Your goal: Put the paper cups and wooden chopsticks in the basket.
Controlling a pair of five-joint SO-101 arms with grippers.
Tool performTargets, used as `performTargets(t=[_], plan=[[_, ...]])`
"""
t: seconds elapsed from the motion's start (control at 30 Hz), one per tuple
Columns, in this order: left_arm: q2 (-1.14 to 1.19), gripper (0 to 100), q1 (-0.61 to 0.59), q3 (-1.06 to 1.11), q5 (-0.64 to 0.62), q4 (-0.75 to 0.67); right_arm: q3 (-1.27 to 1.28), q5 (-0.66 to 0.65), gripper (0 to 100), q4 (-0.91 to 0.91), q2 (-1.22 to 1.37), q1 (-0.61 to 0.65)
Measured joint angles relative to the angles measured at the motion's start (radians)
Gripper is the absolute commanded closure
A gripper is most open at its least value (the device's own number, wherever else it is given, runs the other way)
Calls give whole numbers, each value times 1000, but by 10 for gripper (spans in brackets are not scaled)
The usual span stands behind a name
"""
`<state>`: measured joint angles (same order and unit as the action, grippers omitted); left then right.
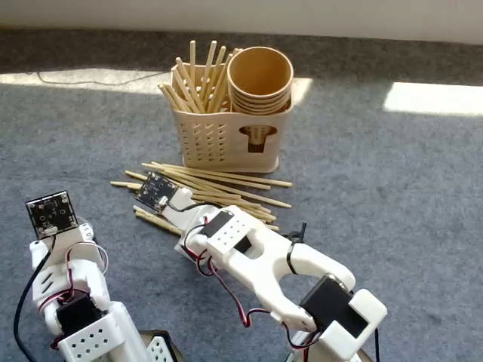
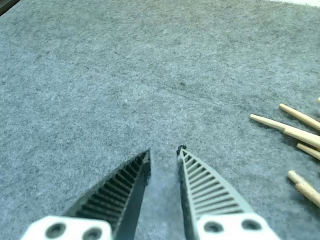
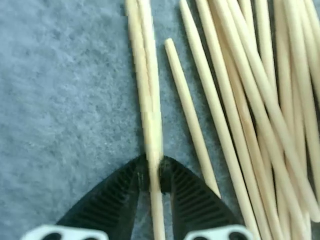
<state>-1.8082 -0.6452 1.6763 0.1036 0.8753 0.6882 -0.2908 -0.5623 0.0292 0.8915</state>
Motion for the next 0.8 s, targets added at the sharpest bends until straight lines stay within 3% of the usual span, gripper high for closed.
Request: performTargets(t=[0.4, 0.8], plan=[[0, 905, 0, 0, 0, 0, -2, -2, 994, -46, -5, -41], [0, 905, 0, 0, 0, 0, 15, -3, 988, -135, -184, -72]])
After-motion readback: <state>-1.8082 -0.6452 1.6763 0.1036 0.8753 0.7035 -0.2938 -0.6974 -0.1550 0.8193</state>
